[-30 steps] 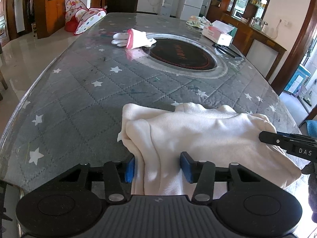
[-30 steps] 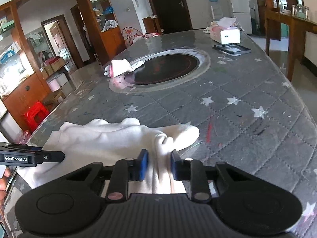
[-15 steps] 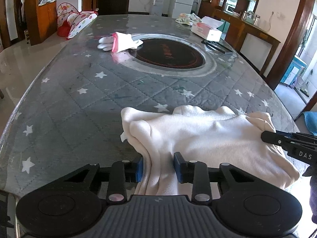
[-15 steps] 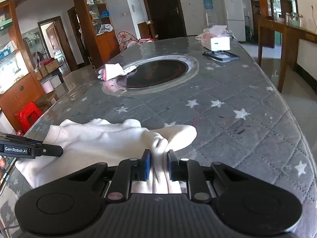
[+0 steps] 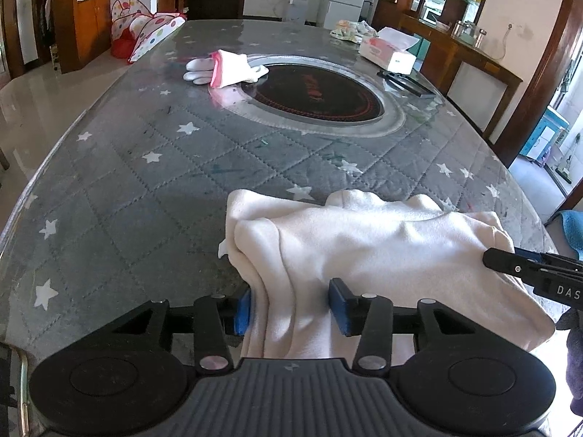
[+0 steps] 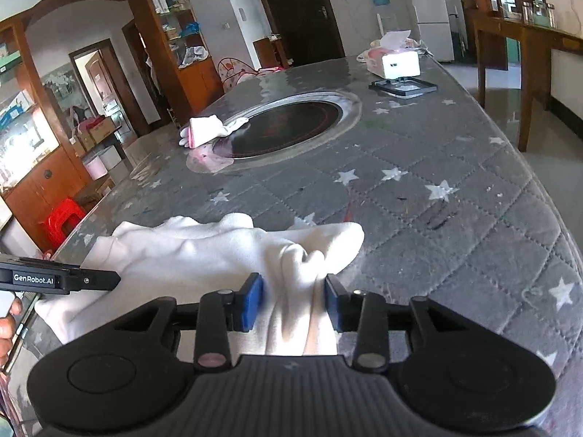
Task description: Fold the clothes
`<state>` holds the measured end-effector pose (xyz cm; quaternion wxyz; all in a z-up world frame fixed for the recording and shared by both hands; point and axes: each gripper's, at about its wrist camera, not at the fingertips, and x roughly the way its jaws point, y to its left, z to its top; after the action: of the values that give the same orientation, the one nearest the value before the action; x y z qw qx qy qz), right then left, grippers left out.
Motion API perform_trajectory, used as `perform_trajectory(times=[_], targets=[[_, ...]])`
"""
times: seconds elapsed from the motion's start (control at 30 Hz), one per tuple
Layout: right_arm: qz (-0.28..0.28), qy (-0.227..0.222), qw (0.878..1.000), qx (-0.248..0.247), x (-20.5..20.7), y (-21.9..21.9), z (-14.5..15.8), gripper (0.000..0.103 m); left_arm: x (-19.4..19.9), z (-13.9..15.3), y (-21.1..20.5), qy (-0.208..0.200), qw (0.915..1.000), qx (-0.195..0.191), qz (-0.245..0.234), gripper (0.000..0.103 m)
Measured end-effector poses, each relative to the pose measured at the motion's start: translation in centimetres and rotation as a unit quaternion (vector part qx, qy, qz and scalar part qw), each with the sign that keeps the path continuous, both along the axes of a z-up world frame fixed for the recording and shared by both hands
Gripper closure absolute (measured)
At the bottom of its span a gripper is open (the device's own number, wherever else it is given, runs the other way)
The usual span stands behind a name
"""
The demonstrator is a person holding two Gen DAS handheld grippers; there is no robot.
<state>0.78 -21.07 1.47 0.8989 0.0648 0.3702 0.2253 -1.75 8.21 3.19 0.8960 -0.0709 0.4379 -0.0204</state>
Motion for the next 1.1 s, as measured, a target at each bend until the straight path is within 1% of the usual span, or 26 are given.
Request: perform_trajectory(times=[0.03,0.07,0.1,0.13,0.27,0.37,0.53,0.83,1.1], targets=[[0.002,-0.002,1.000,0.000,0.0,0.1,0.1,0.078,0.0,0.0,-0.1,-0.001,1.0000,0.000,0.000,0.059],[0.005,-0.005,1.000,-0.001,-0.1,0.2,0.2,0.083,0.0,0.1,-0.2,-0.002,1.0000,0.001,-0.001,0.063],[0.004,-0.011,1.000,-0.005,-0.3,0.3,0.4,0.084,-0.1,0.3,-0.2,-0.003,1.0000,0.002,-0.002,0.064],[0.004,-0.017,1.000,-0.008,-0.5,0.4,0.6,0.087,-0.1,0.4,-0.4,-0.005,1.0000,0.005,-0.003,0.068],[-0.001,-0.039,0.999,-0.012,-1.3,0.3,1.7,0.088,-0.4,1.2,-1.0,-0.014,0.9998,0.012,-0.008,0.080],[-0.008,-0.052,0.999,-0.012,-1.8,-0.2,2.4,0.089,-0.8,2.0,-1.6,-0.025,0.9995,0.014,-0.016,0.084],[-0.018,-0.067,0.997,-0.022,-2.5,-1.3,3.5,0.089,-1.3,3.1,-3.3,-0.044,0.9981,0.021,-0.038,0.085],[-0.044,-0.087,0.995,-0.036,-4.0,-3.3,4.7,0.089,-1.3,3.7,-6.3,-0.056,0.9955,0.027,-0.072,0.086],[-0.062,-0.101,0.992,-0.043,-5.0,-4.6,5.7,0.089,-1.0,4.6,-8.3,-0.063,0.9937,0.030,-0.088,0.087]])
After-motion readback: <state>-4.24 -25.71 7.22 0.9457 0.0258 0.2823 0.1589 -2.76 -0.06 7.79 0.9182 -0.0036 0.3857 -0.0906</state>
